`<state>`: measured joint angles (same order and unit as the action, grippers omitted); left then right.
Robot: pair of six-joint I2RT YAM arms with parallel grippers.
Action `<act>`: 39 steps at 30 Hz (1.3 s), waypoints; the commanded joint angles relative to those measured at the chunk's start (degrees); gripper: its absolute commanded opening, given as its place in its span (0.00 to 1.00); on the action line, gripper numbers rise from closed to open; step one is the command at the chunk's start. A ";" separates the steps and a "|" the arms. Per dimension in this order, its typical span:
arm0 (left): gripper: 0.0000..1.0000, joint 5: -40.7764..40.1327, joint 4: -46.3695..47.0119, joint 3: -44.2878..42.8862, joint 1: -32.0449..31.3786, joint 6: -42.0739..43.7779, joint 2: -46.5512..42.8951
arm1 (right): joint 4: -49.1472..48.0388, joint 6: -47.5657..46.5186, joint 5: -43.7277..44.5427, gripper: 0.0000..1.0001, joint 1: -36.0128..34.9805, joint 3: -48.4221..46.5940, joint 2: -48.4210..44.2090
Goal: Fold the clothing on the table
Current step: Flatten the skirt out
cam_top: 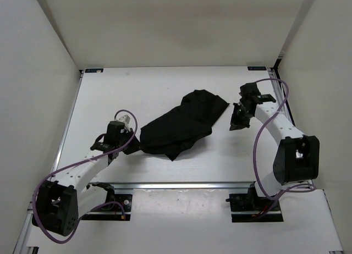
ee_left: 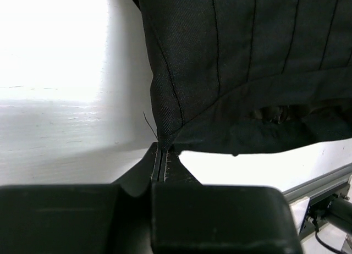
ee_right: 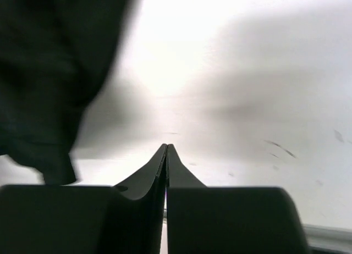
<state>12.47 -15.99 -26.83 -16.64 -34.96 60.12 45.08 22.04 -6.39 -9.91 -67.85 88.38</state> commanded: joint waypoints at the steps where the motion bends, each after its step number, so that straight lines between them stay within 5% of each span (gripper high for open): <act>1: 0.00 1.85 2.27 -0.24 -0.67 0.25 -0.26 | 3.35 -3.14 10.09 0.01 -0.37 1.14 -5.04; 3: 0.00 2.38 3.06 -0.24 -0.93 -0.46 0.17 | 1.34 -3.06 3.45 0.14 0.68 1.75 -6.99; 5: 0.00 2.21 3.16 -0.07 -1.37 -0.46 0.79 | 0.45 -2.80 -3.16 0.38 0.77 2.64 -7.96; 8: 0.00 2.48 2.98 -0.50 -1.20 -0.11 1.67 | -1.30 0.27 -13.80 0.46 0.60 4.73 -6.21; 13: 0.00 2.73 2.89 -1.12 -2.16 0.33 2.55 | -18.76 12.03 -33.23 0.50 1.92 12.65 -3.13; 26: 0.00 3.53 2.28 -0.77 -2.95 0.07 3.34 | -27.85 14.16 -30.53 0.43 -5.46 7.65 4.35; 32: 0.00 3.87 2.10 -1.03 -2.17 0.77 3.07 | -15.39 9.34 -17.27 0.41 -3.28 0.36 4.26; 39: 0.00 3.87 1.57 -0.77 -1.99 0.51 2.46 | -14.75 10.82 -18.64 0.42 -2.39 0.35 4.52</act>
<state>15.03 -14.57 -26.83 -18.92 -34.96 64.01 28.99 32.49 -24.75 -11.77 -66.63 93.17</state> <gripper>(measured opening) 0.022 0.420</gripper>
